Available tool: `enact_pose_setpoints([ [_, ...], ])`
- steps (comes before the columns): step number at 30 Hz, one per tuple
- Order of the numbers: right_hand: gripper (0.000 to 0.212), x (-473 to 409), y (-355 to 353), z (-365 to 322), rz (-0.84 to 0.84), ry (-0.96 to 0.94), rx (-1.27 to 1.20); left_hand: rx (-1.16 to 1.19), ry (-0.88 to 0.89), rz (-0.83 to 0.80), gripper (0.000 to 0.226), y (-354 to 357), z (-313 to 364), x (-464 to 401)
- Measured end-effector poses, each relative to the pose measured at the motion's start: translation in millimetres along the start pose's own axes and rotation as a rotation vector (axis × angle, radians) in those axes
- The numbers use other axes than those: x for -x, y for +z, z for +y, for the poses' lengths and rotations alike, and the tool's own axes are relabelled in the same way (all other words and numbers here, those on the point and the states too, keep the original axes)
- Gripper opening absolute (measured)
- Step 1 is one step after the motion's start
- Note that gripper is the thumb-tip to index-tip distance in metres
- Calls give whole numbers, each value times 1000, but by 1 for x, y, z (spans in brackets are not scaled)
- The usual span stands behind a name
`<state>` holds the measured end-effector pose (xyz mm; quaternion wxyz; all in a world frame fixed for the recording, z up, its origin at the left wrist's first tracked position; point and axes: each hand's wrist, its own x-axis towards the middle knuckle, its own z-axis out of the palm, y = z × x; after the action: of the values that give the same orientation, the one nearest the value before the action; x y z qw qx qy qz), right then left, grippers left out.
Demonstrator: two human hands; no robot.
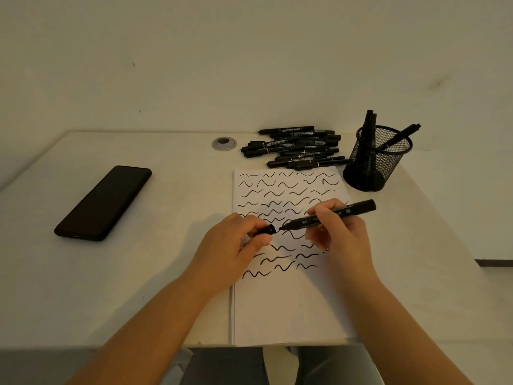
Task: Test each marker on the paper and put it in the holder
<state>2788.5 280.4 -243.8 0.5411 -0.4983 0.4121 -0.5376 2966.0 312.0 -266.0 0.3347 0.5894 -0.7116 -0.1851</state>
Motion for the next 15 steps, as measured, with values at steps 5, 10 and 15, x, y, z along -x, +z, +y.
enact_pose_setpoints([
  [5, 25, 1, 1, 6, -48, -36, 60, -25, 29, -5, 11, 1, 3, 1],
  [10, 8, 2, 3, 8, -102, -62, 78, -46, 60, -5, 20, -1, 6, 1],
  [15, 7, 4, 3, 8, -141, -70, 141, -46, 89, 24, 23, -2, 10, 2],
])
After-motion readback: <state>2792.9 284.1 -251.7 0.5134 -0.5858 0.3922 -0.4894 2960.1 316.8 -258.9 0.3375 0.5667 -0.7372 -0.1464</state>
